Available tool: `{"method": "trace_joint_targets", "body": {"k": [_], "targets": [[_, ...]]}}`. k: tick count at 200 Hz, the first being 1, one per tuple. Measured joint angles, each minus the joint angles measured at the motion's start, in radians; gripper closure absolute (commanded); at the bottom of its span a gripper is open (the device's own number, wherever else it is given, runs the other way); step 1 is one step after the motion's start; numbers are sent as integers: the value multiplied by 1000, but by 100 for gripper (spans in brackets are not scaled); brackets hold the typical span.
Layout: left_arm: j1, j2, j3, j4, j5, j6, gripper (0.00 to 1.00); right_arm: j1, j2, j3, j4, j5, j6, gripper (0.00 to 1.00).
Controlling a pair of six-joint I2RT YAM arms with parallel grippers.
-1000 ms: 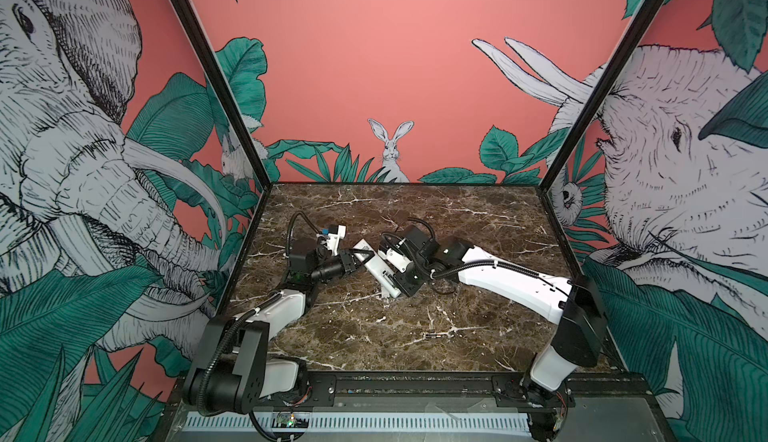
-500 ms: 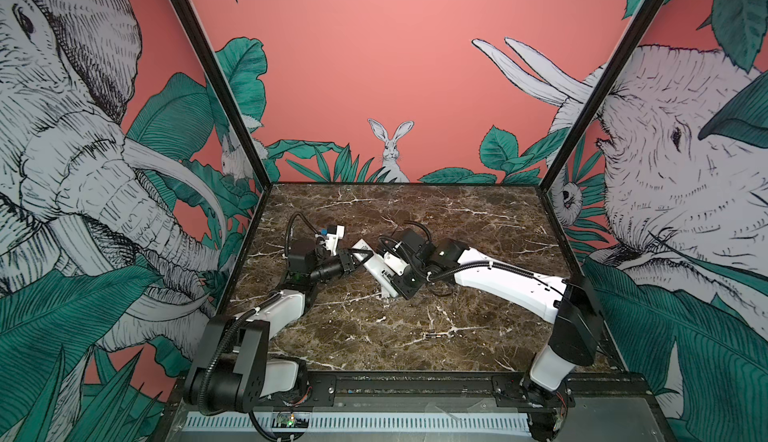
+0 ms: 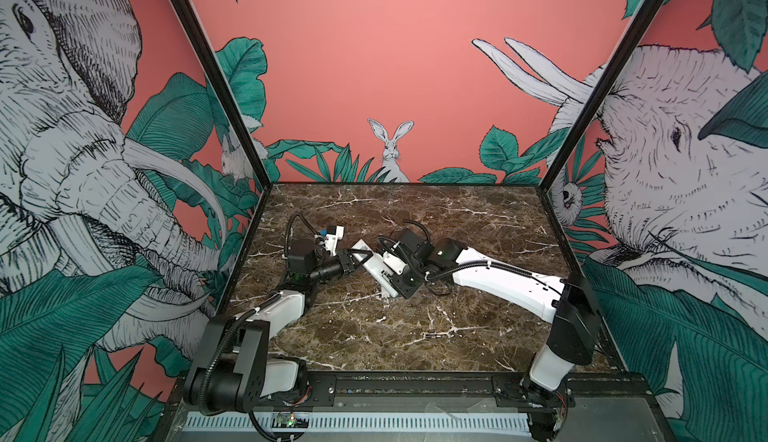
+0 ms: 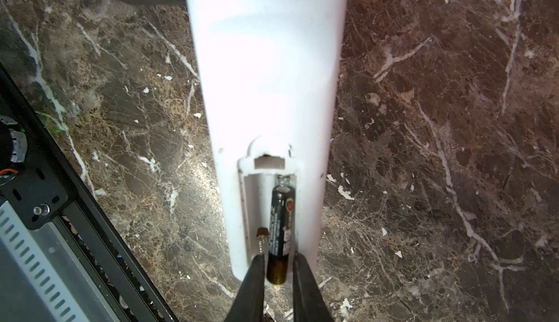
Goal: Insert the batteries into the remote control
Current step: 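Press the second battery into the compartment with the right gripper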
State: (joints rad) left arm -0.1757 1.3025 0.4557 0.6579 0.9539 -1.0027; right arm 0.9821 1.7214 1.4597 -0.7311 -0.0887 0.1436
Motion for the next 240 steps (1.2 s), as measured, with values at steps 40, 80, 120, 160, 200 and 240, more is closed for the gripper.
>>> {"method": "trace_joint_targets", "body": {"k": [40, 80, 120, 160, 200, 240], "targets": [[1, 3, 0, 0, 0, 0, 100, 0, 0, 0, 0, 0, -3, 83], [3, 4, 0, 0, 0, 0, 100, 0, 2, 1, 0, -1, -7, 86], [5, 5, 0, 0, 0, 0, 100, 0, 17, 16, -2, 0, -13, 88], [6, 6, 0, 0, -1, 0, 100, 0, 35, 37, -8, 5, -13, 90], [9, 9, 0, 0, -6, 0, 100, 0, 52, 52, -12, 13, -13, 91], [12, 14, -2, 2, -18, 0, 100, 0, 69, 61, -8, 21, -6, 91]]}}
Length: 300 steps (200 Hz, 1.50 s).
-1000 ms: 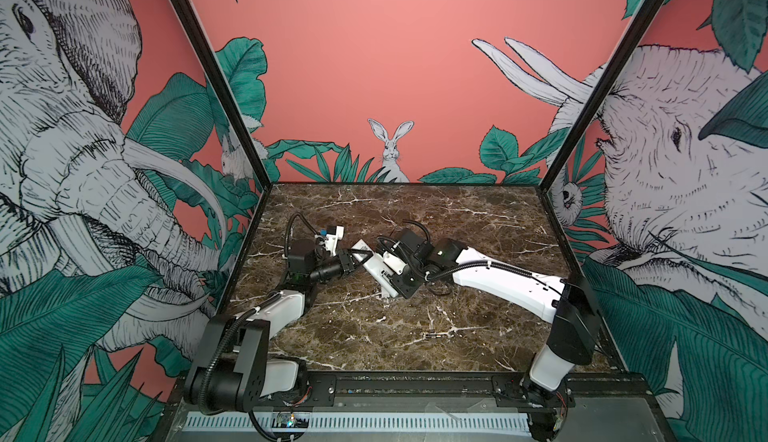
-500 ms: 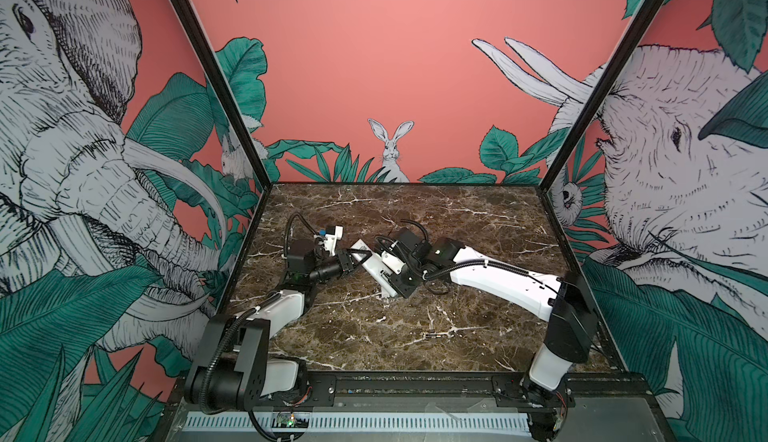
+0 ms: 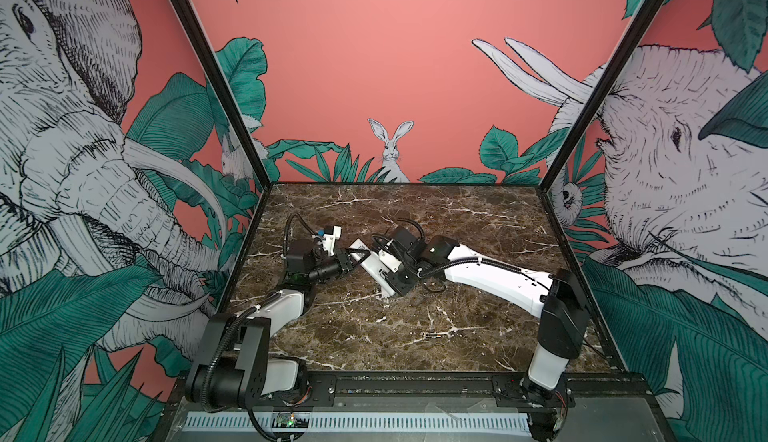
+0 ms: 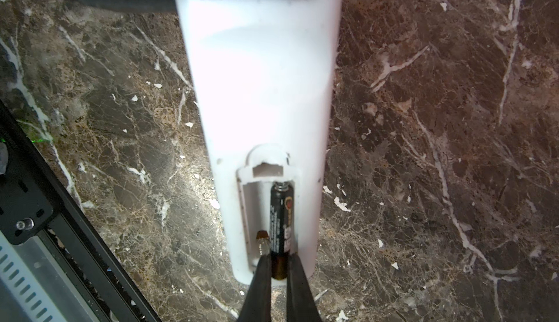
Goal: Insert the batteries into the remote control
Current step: 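Press the second battery into the compartment with the right gripper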
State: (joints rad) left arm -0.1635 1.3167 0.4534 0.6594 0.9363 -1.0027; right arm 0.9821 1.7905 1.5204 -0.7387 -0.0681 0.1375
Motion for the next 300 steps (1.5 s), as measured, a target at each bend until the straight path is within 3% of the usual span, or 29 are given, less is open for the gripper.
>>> {"method": "trace_joint_targets", "body": {"k": [300], "targets": [[30, 15, -19, 58, -74, -37, 100, -50, 84, 26, 115, -82, 11, 92]]}}
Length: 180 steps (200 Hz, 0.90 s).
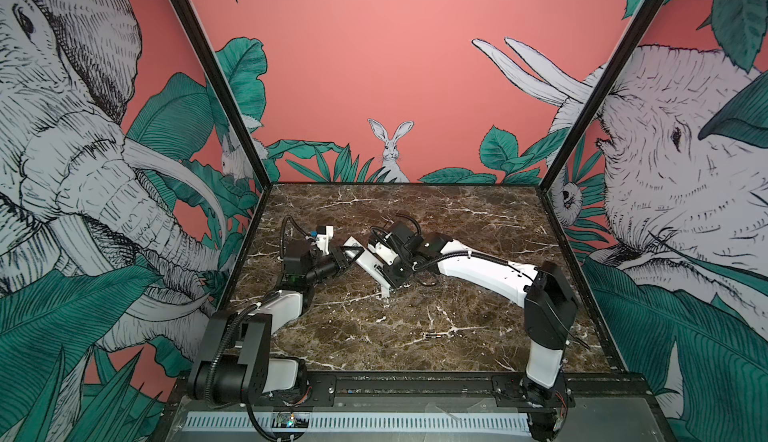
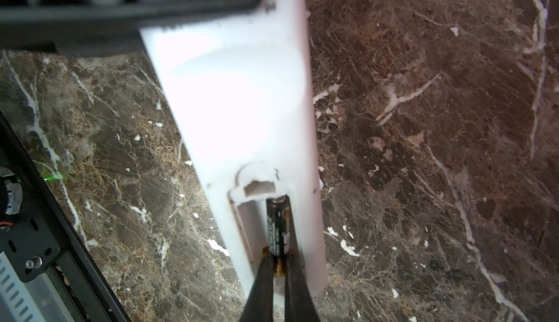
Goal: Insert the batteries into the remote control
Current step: 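Press the second battery into the compartment with the right gripper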
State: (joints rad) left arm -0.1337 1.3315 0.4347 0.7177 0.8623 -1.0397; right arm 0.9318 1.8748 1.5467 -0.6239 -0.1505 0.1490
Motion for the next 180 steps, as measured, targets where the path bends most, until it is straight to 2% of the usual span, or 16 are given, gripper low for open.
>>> {"method": "trace_joint_targets", "body": {"k": [49, 78, 117, 180], "targets": [[5, -1, 0, -14, -6, 15, 100, -5, 9, 9, 0, -7, 0, 91], [5, -23, 14, -86, 2, 67, 100, -5, 2, -5, 0, -7, -1, 90], [-6, -64, 50, -185, 35, 132, 100, -1, -58, -51, 6, -8, -3, 88], [-23, -74, 57, -238, 69, 169, 100, 2, -159, -123, 6, -19, -4, 86]]}}
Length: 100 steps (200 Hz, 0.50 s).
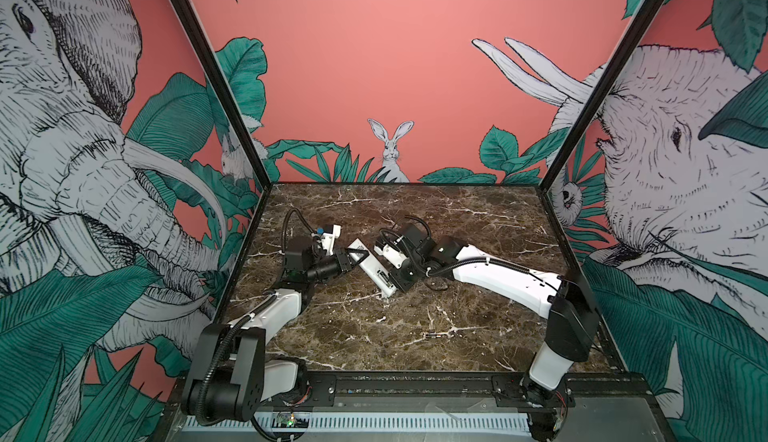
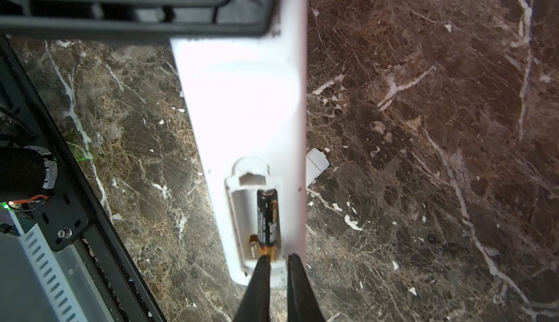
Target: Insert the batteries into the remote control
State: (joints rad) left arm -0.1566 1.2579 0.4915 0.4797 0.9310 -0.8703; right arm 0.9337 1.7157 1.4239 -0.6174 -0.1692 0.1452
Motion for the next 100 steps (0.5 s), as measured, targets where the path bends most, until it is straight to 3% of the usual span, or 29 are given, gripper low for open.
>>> {"method": "trace_joint_targets", "body": {"k": [29, 74, 100], "targets": [[-3, 0, 0, -11, -3, 11, 100, 0, -47, -22, 0, -1, 0, 80], [-47, 0, 0, 10, 4, 22, 100, -1, -95, -54, 8, -8, 1, 55], [-97, 0, 0, 42, 19, 27, 100, -12, -141, -107, 19, -38, -3, 47]]}}
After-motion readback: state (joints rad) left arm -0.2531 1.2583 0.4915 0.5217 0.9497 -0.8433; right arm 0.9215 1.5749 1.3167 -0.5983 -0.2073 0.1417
